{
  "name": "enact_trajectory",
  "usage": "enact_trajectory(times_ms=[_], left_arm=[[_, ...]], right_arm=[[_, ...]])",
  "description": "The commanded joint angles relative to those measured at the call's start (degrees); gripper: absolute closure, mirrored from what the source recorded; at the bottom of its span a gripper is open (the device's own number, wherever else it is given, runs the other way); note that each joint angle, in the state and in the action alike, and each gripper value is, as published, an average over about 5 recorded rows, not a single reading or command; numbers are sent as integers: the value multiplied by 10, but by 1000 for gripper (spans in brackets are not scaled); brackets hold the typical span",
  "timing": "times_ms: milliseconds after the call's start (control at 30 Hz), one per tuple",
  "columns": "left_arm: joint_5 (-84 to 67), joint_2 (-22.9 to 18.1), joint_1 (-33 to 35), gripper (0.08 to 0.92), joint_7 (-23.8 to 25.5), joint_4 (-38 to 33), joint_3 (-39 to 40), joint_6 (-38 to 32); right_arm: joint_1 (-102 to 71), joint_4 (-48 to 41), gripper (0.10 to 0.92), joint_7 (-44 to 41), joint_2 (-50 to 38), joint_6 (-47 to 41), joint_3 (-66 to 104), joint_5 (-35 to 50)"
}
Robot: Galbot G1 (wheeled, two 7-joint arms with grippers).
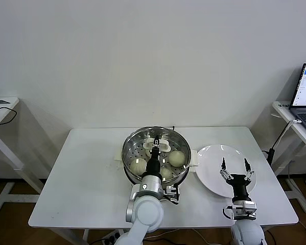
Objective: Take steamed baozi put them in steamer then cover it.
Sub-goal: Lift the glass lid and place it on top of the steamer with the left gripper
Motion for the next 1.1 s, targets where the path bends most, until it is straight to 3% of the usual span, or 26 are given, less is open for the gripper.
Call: enact_trajectory(times_ms=[33, 1100], left_arm=[[15, -29, 0, 813, -2, 5, 0, -2], [-54, -29, -2, 813, -28, 16, -13, -2]], right_arm=[[1, -2, 203, -1, 1, 1, -1, -1], [-1, -5, 203, -2, 2, 6, -2, -12]])
